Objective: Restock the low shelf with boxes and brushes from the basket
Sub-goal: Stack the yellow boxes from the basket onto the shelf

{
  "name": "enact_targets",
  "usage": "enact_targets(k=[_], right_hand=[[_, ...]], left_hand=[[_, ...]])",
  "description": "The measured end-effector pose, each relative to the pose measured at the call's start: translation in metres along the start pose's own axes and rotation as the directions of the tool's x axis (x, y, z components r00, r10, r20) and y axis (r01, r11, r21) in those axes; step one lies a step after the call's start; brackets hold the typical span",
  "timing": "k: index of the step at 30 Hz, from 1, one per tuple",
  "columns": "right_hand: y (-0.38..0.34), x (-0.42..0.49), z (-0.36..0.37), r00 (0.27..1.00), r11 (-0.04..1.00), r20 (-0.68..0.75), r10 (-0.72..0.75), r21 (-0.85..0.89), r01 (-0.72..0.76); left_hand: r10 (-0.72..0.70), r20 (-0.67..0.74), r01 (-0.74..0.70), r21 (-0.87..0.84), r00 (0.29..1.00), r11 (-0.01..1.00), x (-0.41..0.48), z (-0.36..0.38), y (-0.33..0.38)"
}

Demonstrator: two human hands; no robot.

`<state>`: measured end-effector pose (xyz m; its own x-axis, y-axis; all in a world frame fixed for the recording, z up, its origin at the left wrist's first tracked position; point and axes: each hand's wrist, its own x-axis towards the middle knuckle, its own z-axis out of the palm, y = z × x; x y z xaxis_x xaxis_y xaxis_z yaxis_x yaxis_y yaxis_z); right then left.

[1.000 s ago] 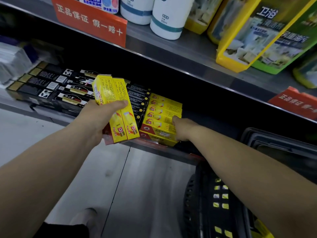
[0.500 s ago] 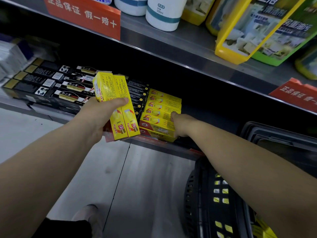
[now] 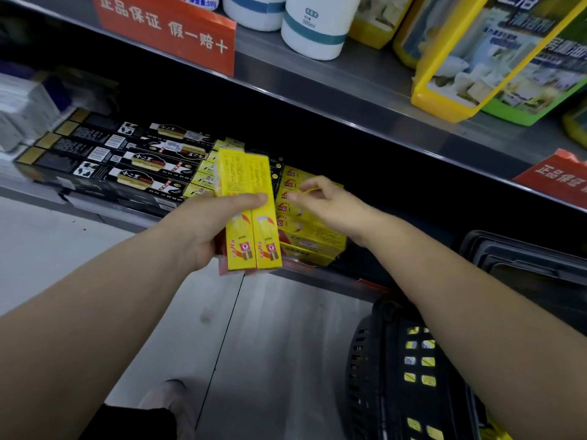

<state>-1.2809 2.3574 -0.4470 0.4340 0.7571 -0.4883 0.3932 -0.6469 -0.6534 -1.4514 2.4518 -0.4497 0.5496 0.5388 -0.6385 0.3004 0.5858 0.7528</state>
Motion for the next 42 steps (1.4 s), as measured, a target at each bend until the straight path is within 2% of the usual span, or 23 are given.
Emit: enact_targets(k=[1, 2, 3, 6, 8, 10, 12, 13, 17, 20, 23, 25, 29, 33, 42], right_hand=[[-0.007, -0.004, 0.002, 0.998, 0.966, 0.050, -0.041, 0.257, 0.027], [-0.013, -0.007, 0.004, 0.990, 0.900, 0.116, -0.081, 0.435, 0.023], [-0.016, -0.009, 0.005, 0.976, 0.843, 0.180, -0.119, 0.538, 0.004], [-0.016, -0.011, -0.003, 0.948, 0.814, 0.266, -0.176, 0.580, -0.012], [-0.011, -0.007, -0.017, 0.981, 0.801, 0.154, -0.116, 0.599, 0.001], [0.000, -0.001, -0.034, 0.994, 0.720, -0.061, 0.088, 0.694, -0.021], [0.013, 0.007, -0.048, 0.923, 0.629, -0.216, 0.317, 0.776, -0.034], [0.020, 0.012, -0.051, 0.892, 0.636, -0.249, 0.378, 0.770, -0.054], [0.037, 0.026, -0.041, 0.889, 0.775, -0.234, 0.393, 0.605, -0.183], [0.046, 0.034, -0.025, 0.917, 0.883, -0.188, 0.352, 0.393, -0.258], [0.055, 0.038, -0.017, 0.928, 0.929, -0.113, 0.354, 0.153, -0.336], [0.057, 0.039, -0.018, 0.933, 0.937, -0.091, 0.348, 0.011, -0.348], [0.056, 0.036, -0.017, 0.960, 0.941, -0.024, 0.280, -0.189, -0.279], [0.052, 0.034, -0.011, 0.969, 0.825, 0.071, 0.235, -0.542, -0.160], [0.051, 0.033, -0.010, 0.981, 0.800, 0.083, 0.178, -0.593, -0.094]], left_hand=[[-0.010, 0.049, 0.009, 0.016, 0.999, 1.000, -0.001, 0.002, -0.001], [-0.015, 0.098, 0.011, 0.036, 0.995, 0.999, -0.003, 0.004, -0.001], [-0.018, 0.143, 0.010, 0.055, 0.990, 0.998, -0.005, 0.007, -0.001], [-0.018, 0.203, 0.004, 0.071, 0.979, 0.997, -0.008, 0.015, -0.002], [0.003, 0.119, -0.008, 0.045, 0.993, 0.999, -0.005, 0.017, -0.001], [0.025, -0.050, -0.024, 0.013, 0.998, 1.000, 0.001, 0.016, 0.001], [0.041, -0.156, -0.045, -0.020, 0.987, 0.999, 0.005, 0.014, 0.002], [0.051, -0.171, -0.054, -0.018, 0.984, 0.998, 0.007, 0.014, 0.001], [0.075, -0.134, -0.071, 0.036, 0.988, 0.997, 0.010, 0.018, -0.003], [0.086, -0.116, -0.079, 0.065, 0.990, 0.995, 0.012, 0.019, -0.003], [0.094, -0.111, -0.086, 0.075, 0.989, 0.993, 0.013, 0.019, -0.002], [0.095, -0.110, -0.087, 0.077, 0.989, 0.993, 0.013, 0.020, -0.002], [0.093, -0.112, -0.085, 0.073, 0.989, 0.994, 0.013, 0.020, -0.001], [0.097, -0.109, -0.087, 0.091, 0.989, 0.992, 0.015, 0.019, -0.002], [0.076, -0.085, -0.068, 0.092, 0.993, 0.993, 0.014, 0.018, -0.002]])
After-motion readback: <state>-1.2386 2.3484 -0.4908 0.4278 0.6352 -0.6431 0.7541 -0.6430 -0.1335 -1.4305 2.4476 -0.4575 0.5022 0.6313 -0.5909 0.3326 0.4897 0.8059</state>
